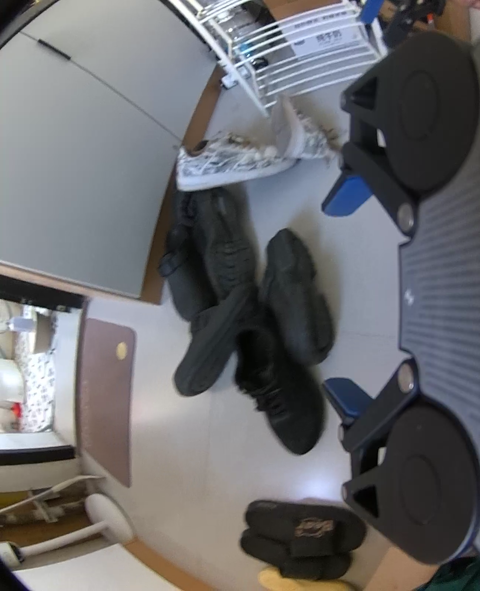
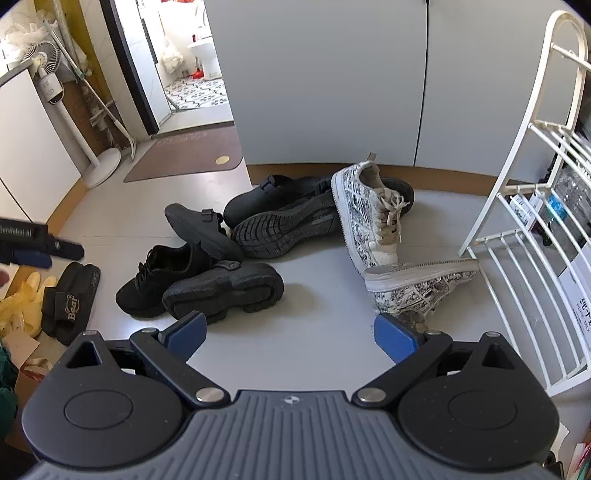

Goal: Organize scattered shoes
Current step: 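Lower the left tool toward the black clog in the pile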

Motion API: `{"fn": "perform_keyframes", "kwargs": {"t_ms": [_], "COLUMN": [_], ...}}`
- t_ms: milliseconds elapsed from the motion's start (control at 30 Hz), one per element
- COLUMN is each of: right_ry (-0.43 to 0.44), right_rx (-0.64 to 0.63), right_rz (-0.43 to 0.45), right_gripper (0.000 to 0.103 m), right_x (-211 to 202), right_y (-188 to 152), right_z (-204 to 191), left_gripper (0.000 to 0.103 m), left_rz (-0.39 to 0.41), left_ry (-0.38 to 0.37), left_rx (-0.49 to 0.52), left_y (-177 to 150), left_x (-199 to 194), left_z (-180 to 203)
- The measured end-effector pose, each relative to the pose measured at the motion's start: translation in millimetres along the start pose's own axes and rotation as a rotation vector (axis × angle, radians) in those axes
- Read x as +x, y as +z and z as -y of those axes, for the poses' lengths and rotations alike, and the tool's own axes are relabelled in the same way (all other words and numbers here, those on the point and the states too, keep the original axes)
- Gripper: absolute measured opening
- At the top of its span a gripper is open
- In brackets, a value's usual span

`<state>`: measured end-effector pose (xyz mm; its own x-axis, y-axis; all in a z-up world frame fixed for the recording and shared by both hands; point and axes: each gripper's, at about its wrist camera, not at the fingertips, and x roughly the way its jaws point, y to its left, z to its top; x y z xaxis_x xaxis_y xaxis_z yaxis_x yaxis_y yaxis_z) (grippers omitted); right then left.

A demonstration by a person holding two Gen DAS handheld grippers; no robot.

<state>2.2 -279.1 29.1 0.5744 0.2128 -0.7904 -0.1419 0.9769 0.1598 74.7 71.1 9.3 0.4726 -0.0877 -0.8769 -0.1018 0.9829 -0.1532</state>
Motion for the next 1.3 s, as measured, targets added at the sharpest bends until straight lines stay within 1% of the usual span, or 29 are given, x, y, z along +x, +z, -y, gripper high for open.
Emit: {"fn": "perform_keyframes", "kwargs": {"t_ms": [33,133,267,400,500,567,700,767,833,900,933,1133,1233,1300], "right_ry": [0.003,0.008,0.009,0.018,0.017,0.009,-0.012,-0.022,-0.033,-0.060,-0.064,-0.053,-0.052,-0.050], "right_rx": [0.007,0.024,0.058,0.093,0.088,0.082,0.070,0.064,0.014,-0.020,-0.019,0.039,0.050,0.055], "right_rz": [-0.005,-0.013,-0.026,-0.040,-0.046,-0.052,-0.064,-0.070,-0.070,-0.067,-0.068,-0.080,-0.094,-0.100], "right_gripper": [0.100,0.100,0.100,0.100,0.100,0.100,0.100,0.100,0.100,0.100,0.100,0.100,0.100,0.100], "right_x": [1.1,4.6,13.5,24.7,33.0,38.4,47.0,51.3,54.9,57.1,58.2,64.9,69.4,74.5], "right_y": [0.1,2.0,7.6,11.7,15.4,16.3,15.2,14.6,15.5,15.7,15.9,17.1,16.6,15.3], "right_z": [0.2,2.7,8.7,15.5,15.0,15.7,20.0,22.1,25.3,27.5,28.9,37.4,39.3,40.6], "left_gripper": [0.094,0.092,0.091,0.089,0.089,0.089,0.087,0.087,0.086,0.086,0.086,0.086,0.086,0.086], "left_rz": [0.003,-0.017,-0.016,-0.021,-0.028,-0.027,-0.026,-0.039,-0.060,-0.078,-0.085,-0.088,-0.134,-0.147], "left_ry": [0.005,-0.027,-0.039,-0.088,-0.122,-0.121,-0.082,-0.092,-0.087,-0.102,-0.115,-0.073,-0.068,-0.063], "left_rx": [-0.002,-0.043,-0.069,-0.130,-0.160,-0.151,-0.117,-0.117,-0.137,-0.160,-0.166,-0.095,-0.073,-0.052], "left_y": [2.2,5.6,9.6,12.1,12.9,15.4,21.3,22.9,24.7,26.1,27.1,31.0,29.2,27.6], "left_x": [2.3,7.1,11.8,19.4,23.8,26.6,38.6,45.0,54.1,61.3,64.6,83.8,98.0,104.3], "left_z": [-1.9,-6.6,-9.5,-11.2,-8.4,-5.2,-0.2,0.6,1.4,3.3,4.8,14.4,13.7,13.9]}}
